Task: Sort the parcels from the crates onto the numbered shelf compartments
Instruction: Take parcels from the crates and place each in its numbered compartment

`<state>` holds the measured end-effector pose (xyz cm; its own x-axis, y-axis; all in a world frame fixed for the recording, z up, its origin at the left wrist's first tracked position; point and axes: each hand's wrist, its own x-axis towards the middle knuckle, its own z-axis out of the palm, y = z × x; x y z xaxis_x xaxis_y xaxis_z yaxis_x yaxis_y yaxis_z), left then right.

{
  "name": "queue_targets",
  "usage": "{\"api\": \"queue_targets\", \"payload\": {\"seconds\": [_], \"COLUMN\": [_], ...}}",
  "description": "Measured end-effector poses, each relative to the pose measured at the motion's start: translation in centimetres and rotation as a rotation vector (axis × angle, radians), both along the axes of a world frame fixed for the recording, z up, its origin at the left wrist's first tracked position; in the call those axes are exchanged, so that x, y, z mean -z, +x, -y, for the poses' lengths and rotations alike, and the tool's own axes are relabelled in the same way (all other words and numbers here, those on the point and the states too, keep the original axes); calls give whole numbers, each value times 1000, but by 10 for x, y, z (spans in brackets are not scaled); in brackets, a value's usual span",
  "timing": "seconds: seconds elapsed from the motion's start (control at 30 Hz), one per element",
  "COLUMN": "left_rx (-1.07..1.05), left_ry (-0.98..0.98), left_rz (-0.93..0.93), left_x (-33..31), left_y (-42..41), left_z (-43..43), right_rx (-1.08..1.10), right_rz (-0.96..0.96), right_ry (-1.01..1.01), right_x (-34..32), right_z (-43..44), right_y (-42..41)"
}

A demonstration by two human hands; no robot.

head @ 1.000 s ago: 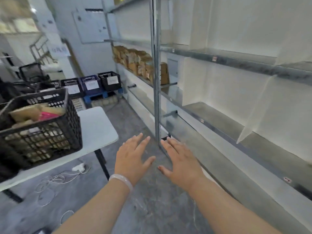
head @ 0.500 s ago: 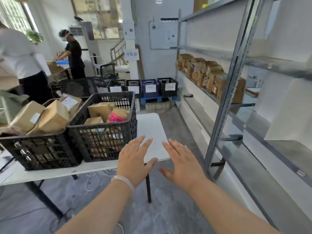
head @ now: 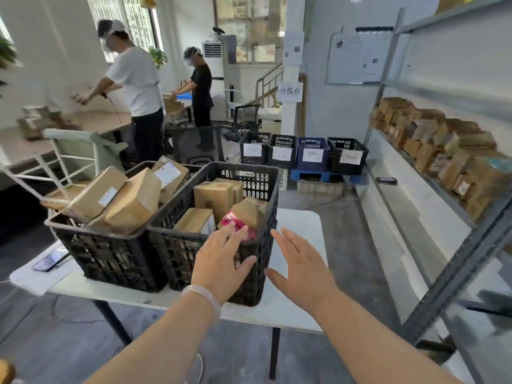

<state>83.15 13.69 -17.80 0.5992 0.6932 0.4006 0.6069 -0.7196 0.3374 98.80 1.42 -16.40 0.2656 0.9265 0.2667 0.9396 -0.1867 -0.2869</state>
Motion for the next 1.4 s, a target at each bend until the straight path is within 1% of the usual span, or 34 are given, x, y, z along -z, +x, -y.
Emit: {"api": "queue_targets", "payload": {"seconds": [0.1,0.23,0.37,0.5,0.57,0.67,0.73,0.8,0.87,1.0,1.07,1.1,1.2,1.3,1.37,1.4], "left_rx": [-12,1,31,85,102,88,103,121,126,86,100,120,195,225,265,281], "left_ry": [-65,-188,-356,-461,-573,-771,-937,-1094,-1187,-1345,-1370,-1351,-1256,-1280,-1299,-1287], "left_rz": [32,26,-29,-95,-118,-205,-232,-179,-97,173,343,413,569,667,694,690], "left_x": [0,1,8,19,24,30,33,37,39,35,27,24,12,0,-8,-11], "left_y": [13,35,60,84,98,118,125,127,124,112,103,98,87,82,80,80], "left_z": [-38,-90,-155,-219,-244,-266,-272,-276,-280,-292,-292,-292,-291,-290,-287,-287], "right_rx": [3,57,167,272,321,394,426,442,457,480,484,483,502,562,506,458], "right_rz": [-4,-41,-100,-136,-147,-157,-162,-170,-180,-237,-332,-414,-769,-1213,-1493,-1562], "right_ry": [-34,-34,-50,-85,-78,-59,-62,-79,-96,-58,9,44,208,256,311,338], "right_x": [8,13,20,28,31,35,37,38,38,27,22,20,13,1,-4,-6], "right_z": [-34,-81,-132,-177,-195,-214,-220,-223,-226,-238,-246,-249,-259,-268,-271,-272], "right_y": [12,34,47,48,49,49,47,43,43,45,45,46,50,57,60,61]}}
